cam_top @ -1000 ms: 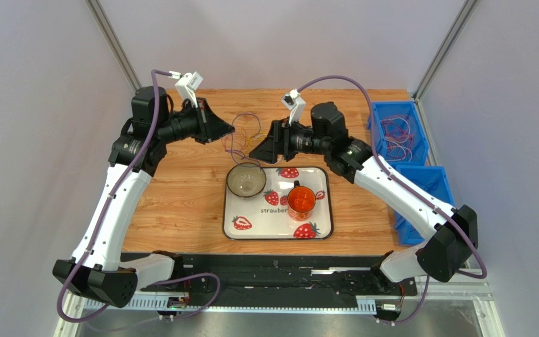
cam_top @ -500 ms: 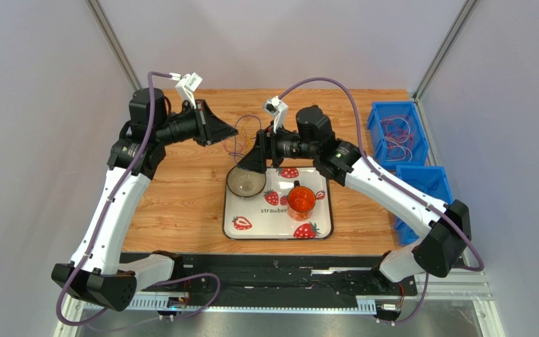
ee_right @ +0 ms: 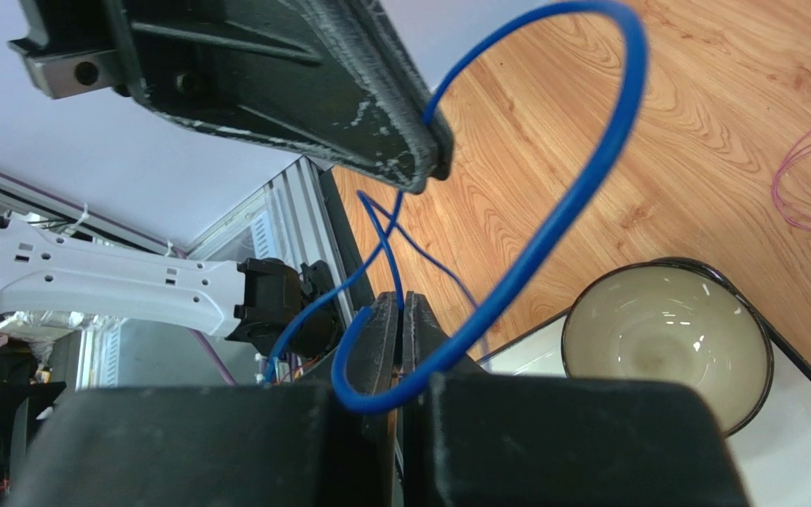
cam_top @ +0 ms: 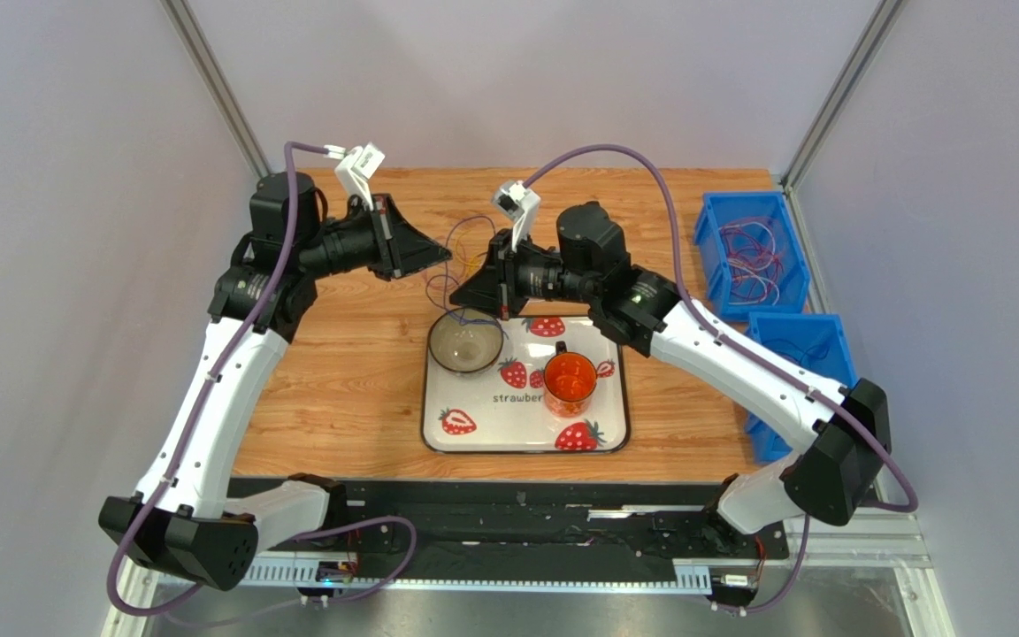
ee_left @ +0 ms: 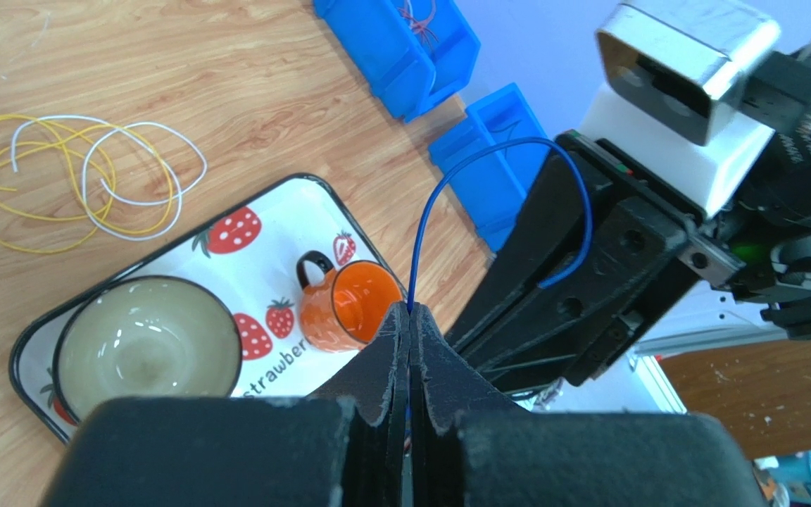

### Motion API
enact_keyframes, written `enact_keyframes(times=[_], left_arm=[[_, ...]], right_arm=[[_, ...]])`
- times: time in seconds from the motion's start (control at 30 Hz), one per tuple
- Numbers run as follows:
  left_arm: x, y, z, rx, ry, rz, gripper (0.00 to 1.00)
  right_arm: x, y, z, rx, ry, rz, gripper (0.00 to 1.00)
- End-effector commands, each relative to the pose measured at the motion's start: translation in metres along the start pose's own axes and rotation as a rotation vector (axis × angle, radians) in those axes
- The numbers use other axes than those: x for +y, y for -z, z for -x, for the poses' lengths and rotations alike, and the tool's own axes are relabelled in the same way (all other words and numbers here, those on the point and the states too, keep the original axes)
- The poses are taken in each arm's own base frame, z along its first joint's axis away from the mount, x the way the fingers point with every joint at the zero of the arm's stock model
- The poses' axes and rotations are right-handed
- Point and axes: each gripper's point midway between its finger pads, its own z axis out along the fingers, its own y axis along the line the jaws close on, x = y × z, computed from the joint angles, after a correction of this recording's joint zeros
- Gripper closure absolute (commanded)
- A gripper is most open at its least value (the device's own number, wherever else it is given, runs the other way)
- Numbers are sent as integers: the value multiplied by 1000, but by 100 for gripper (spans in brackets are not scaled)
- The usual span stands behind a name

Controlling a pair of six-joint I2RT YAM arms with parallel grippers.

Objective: Untangle the cables
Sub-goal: Pick up the cable at the center of the board.

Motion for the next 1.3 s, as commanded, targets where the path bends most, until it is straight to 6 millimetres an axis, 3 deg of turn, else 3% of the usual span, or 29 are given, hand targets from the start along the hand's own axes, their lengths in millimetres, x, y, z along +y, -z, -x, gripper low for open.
enact_keyframes(times=[0.0, 0.1, 0.13, 0.33, 0.37, 0.63, 0.83, 0.87, 0.93, 0.97, 1.07, 1.27], left_arm=[[-1, 6, 11, -50, -49, 40, 100], [22, 7, 14, -50, -52, 171, 100], [27, 7, 14, -49, -49, 196, 100], [55, 9, 22, -69, 3, 303, 100], [58, 8, 23, -72, 14, 312, 100], [71, 11, 25, -84, 34, 361, 100], [81, 10, 17, -68, 66, 389, 100], [74, 5, 17, -64, 73, 340, 96], [64, -3, 16, -57, 74, 259, 65], [57, -5, 14, -48, 90, 212, 44], [53, -6, 13, -48, 81, 198, 23], [51, 8, 8, -39, 33, 244, 21]], right_arm=[[30, 23, 36, -128, 69, 36, 100], [42, 48, 50, -181, 99, 15, 100], [54, 66, 58, -213, 117, 21, 100], [74, 121, 68, -294, 162, -26, 100], [77, 136, 69, -327, 169, -45, 100], [77, 195, 64, -409, 182, -163, 100], [90, 251, 84, -570, 212, -232, 100], [90, 256, 87, -589, 212, -245, 100], [94, 264, 92, -607, 221, -256, 100], [87, 267, 97, -620, 213, -300, 100], [81, 275, 112, -644, 219, -378, 100], [82, 306, 149, -698, 266, -526, 100]])
